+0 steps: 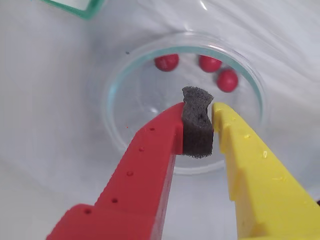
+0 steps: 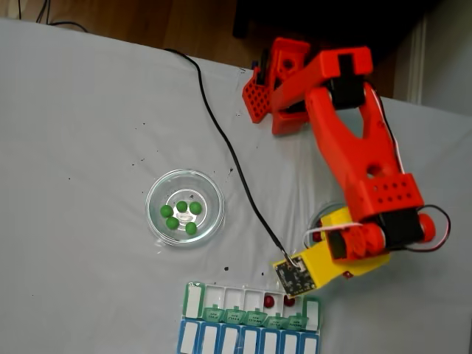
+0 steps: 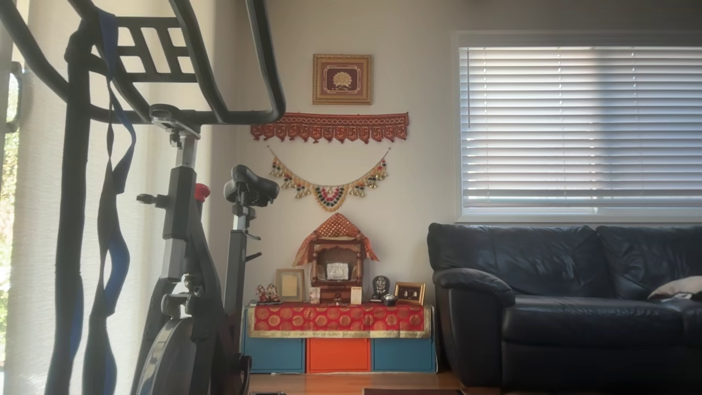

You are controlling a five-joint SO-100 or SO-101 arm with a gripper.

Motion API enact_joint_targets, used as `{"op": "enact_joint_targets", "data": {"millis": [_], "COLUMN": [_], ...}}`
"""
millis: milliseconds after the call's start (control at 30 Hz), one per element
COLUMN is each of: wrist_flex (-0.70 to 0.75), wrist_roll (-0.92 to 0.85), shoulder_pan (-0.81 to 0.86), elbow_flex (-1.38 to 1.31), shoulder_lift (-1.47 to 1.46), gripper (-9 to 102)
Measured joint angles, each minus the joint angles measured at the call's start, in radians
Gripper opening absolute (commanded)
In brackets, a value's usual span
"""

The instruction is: Sort medicines into box.

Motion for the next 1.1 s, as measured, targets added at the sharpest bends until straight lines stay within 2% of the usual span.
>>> {"op": "enact_joint_targets", "data": {"millis": [133,300,833,1100], "wrist_flex": [0.060,0.054,-0.127,-0.132], "wrist_roll": [-0.067,-0.127,-0.066,-0.061], "shoulder_pan": [-0.029,-0.058,-0.114,-0.106], "elbow_flex": [-0.008,0.048,0.236,0.241], "shoulder_lift": [-0.061,-0.058,-0.029,-0.029], "gripper": [1,1,1,4]}}
